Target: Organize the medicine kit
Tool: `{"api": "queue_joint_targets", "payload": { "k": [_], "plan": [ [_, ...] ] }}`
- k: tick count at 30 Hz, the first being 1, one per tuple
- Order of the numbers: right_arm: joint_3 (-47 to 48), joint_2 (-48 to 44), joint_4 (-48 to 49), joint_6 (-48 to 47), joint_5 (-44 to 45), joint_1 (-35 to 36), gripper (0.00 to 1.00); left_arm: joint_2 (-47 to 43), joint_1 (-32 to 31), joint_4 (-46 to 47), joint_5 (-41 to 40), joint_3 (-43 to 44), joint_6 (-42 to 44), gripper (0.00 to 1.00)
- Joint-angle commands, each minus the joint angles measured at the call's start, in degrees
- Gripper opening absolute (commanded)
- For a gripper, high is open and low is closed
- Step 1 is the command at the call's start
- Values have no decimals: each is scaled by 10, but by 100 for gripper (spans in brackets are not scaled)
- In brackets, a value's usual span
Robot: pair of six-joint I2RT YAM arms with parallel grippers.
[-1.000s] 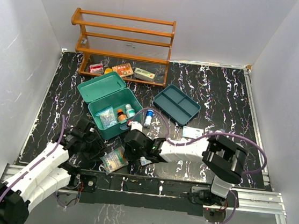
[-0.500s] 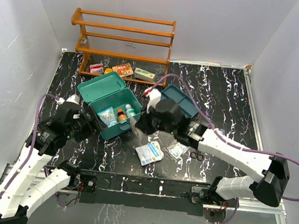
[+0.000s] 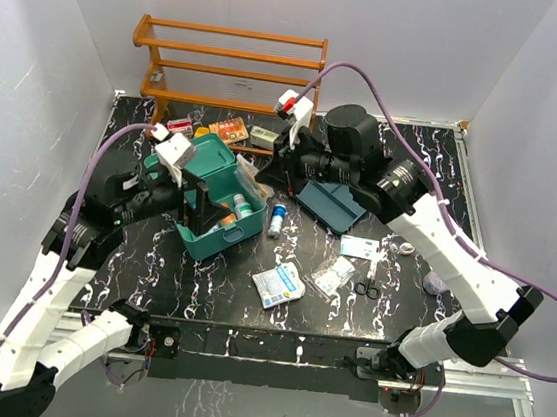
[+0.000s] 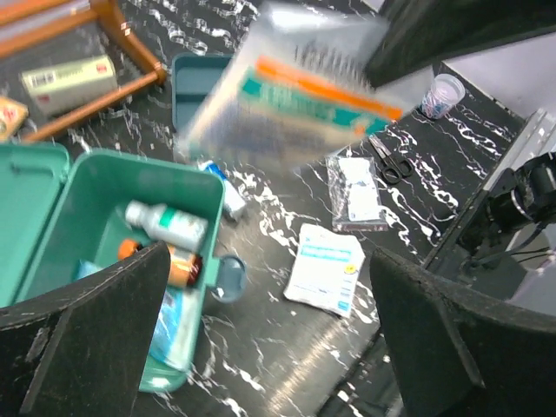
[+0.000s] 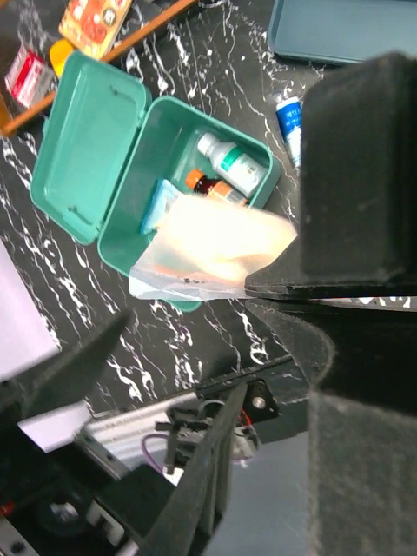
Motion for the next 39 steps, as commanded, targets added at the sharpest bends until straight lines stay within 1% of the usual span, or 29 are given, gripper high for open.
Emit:
{"api": "queue_joint_targets", "payload": {
  "k": [1,6,7,8,9,12,13,15,18,21,23,27,30,32,36,39],
  "plan": [
    [71,29,-80,-57,-100,-4,0,52,1,48,75,47,125,98],
    [111,52,-119,-77,-162,-5,0,99,2,5,97,83,179,98],
    [118,56,-127,-83,-174,-6,0,103,2,-2,114,86,190,98],
    [122,58,-135,-87,-186,-6,0,105,2,-7,152,87,195,97],
    [125,60,-138,-88,-193,-6,0,110,2,-5,182,87,190,96],
    [134,64,-150,-96,-201,-7,0,127,2,20,298,77,136,89],
    [133,63,-150,-98,-200,-7,0,130,2,35,324,67,120,87],
    [130,62,-149,-101,-201,-9,0,125,3,72,353,42,85,82],
    [132,64,-156,-110,-206,-15,0,125,6,86,364,26,80,65],
    [135,65,-159,-117,-213,-23,0,136,18,71,380,24,92,53],
    [138,66,-160,-121,-218,-29,0,144,28,62,396,22,97,51],
    [143,73,-166,-130,-224,-39,0,145,50,67,419,13,99,51],
    [144,76,-165,-133,-227,-46,0,143,59,76,428,1,95,48],
    [146,77,-162,-132,-227,-52,0,148,61,78,427,-8,94,44],
    [140,76,-148,-127,-229,-59,0,159,68,84,422,-21,92,30],
    [134,78,-139,-121,-229,-62,0,167,69,105,426,-22,81,22]
  ]
}}
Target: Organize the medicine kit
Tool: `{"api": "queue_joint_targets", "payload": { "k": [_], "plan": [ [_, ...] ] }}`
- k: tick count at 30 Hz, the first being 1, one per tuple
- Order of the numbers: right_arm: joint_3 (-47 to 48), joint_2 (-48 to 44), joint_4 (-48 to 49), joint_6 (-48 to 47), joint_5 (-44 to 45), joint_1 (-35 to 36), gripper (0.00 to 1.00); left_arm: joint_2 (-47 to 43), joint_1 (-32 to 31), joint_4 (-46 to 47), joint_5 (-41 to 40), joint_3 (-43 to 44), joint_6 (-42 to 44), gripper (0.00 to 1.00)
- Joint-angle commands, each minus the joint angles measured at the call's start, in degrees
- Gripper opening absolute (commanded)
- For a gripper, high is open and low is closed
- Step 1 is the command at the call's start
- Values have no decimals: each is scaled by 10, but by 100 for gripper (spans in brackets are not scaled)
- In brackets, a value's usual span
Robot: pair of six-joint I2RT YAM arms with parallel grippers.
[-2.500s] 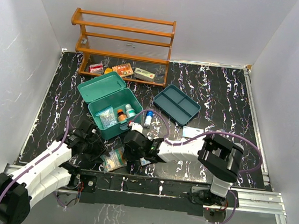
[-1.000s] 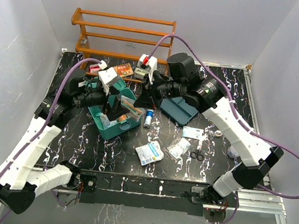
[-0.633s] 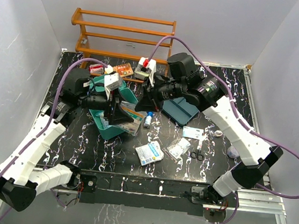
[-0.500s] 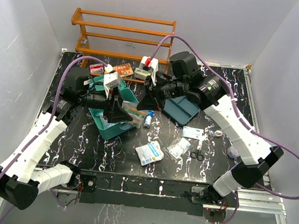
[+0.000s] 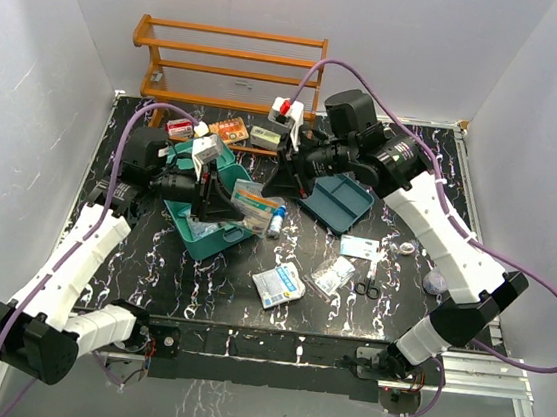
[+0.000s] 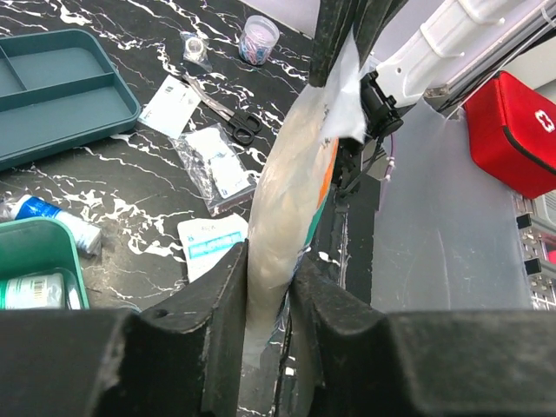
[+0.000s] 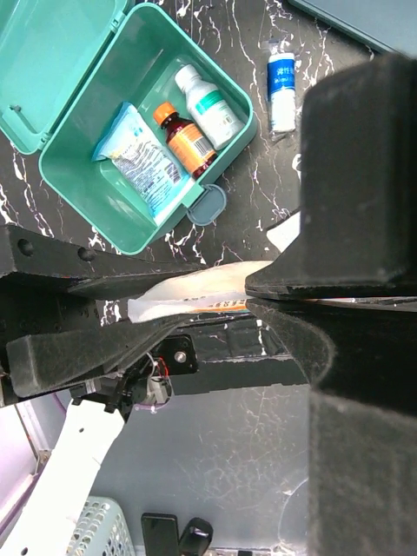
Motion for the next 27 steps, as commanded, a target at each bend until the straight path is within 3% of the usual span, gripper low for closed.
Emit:
{"api": "queue_joint_targets", "payload": {
  "k": [1,6,7,9,12,15,20,24,27],
  "plan": [
    [16,3,42,4,-10,-7,0,8,5,38,28,-4,-8,19],
    [3,10,62,40,50,-14,0,14,6,52,-10,-14,-23,10],
    [2,12,70,61,80,-18,7,15,7,48,-28,-16,-26,10],
    [-10,11,90,91,124,-27,34,18,13,46,-57,-21,-48,11],
    [-54,-12,162,140,195,-37,58,11,17,46,-119,-34,-81,11],
    [-113,-41,252,193,286,-40,71,-3,22,27,-217,-41,-114,12],
    [-201,-61,355,284,379,-42,73,13,29,-28,-399,-15,-215,18],
    [-239,-55,374,324,418,-41,72,23,30,-66,-529,-13,-312,21],
    [-257,-45,373,342,432,-41,71,28,29,-90,-577,-27,-376,21]
  ]
}}
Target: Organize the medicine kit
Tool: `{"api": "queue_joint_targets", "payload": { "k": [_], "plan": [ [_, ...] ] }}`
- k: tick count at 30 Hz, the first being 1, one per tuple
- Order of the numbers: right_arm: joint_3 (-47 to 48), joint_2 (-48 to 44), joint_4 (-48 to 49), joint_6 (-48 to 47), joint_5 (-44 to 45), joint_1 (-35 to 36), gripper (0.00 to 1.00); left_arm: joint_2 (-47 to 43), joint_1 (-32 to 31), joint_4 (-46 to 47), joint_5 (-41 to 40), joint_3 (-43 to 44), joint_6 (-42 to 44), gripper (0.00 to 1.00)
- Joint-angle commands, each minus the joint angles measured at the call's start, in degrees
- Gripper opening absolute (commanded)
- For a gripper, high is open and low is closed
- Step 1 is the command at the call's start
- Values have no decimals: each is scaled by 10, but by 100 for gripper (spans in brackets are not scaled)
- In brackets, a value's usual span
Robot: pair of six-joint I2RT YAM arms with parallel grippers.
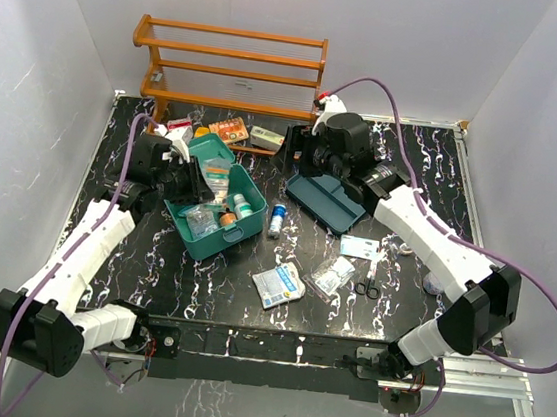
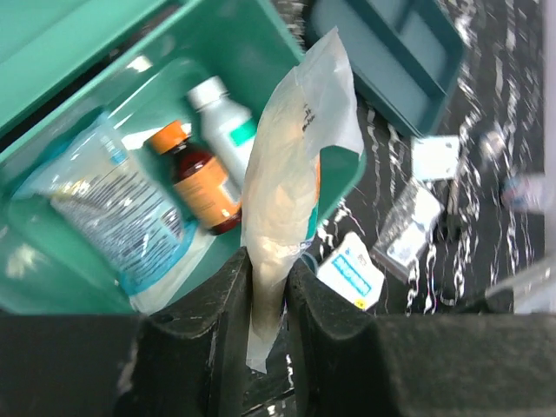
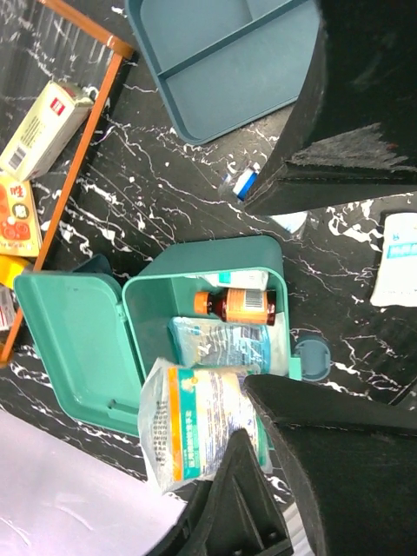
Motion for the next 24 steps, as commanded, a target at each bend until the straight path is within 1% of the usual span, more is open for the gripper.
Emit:
{"api": "queue_joint_targets", "payload": {
  "k": [1,7,12,16,20,24],
  "plan": [
    [-16,-5,65,57,55,0,71,6,3,-54,-125,4,-125,21],
    [-17,36,60,74,26,0,69,56,3,-73,-134,-8,-206,19],
    [-14,60,52,81,11,0,68,89,3,-80,-120,-7,-213,19],
    [-23,61,51,80,-3,0,68,101,2,-96,-99,-13,-220,20],
    [-56,50,76,85,-24,0,68,97,2,-82,-95,-33,-225,22],
    [-66,46,80,91,-31,1,68,105,3,-65,-94,-44,-252,24]
  ]
}}
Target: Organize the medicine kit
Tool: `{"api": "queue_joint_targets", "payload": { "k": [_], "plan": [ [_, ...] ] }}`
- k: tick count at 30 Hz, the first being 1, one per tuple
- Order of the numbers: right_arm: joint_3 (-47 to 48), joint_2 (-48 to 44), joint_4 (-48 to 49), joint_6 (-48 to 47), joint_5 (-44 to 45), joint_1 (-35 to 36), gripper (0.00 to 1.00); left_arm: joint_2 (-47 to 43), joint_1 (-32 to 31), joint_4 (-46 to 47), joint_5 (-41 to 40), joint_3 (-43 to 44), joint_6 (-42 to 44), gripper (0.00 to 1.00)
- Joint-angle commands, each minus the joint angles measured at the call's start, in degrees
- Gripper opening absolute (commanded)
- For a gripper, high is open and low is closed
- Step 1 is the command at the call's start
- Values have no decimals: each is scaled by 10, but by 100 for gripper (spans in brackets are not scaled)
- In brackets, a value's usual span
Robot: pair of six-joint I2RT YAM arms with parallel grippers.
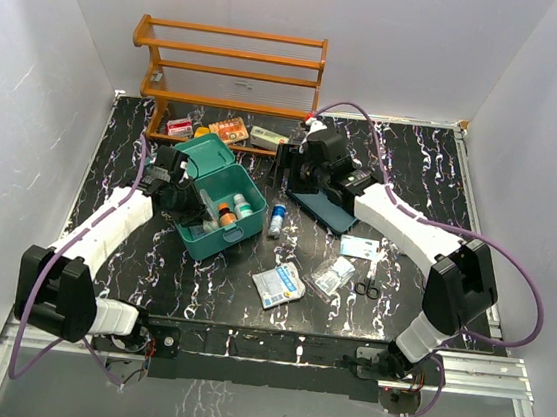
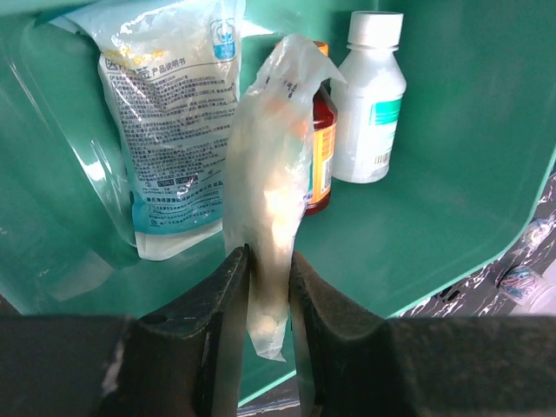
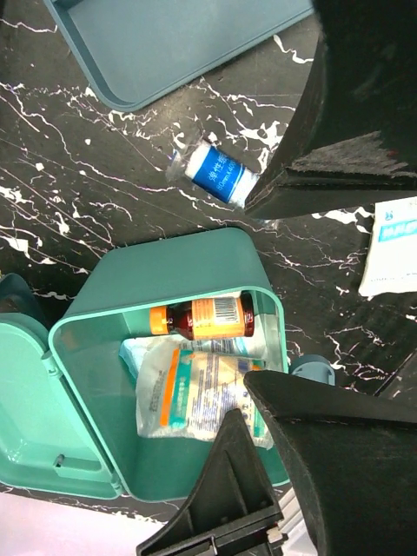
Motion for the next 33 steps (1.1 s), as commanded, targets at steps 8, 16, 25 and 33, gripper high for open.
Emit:
{"api": "queue_joint_targets", "payload": {
  "k": [8,16,25,33],
  "plan": [
    [-29,-51,56,20,-12,0,68,12,2,-4,-42,-9,-61,14],
    [-52,-70,72,35,-3,0,68,-13,2,-55,-88,5,-68,30],
    [-63,-66,69,59,19,0,67,-20,1,-82,-112,52,-27,35],
    [-73,-50,51,76,47,0,60,5,-8,-21,-100,50,27,35]
  ]
}}
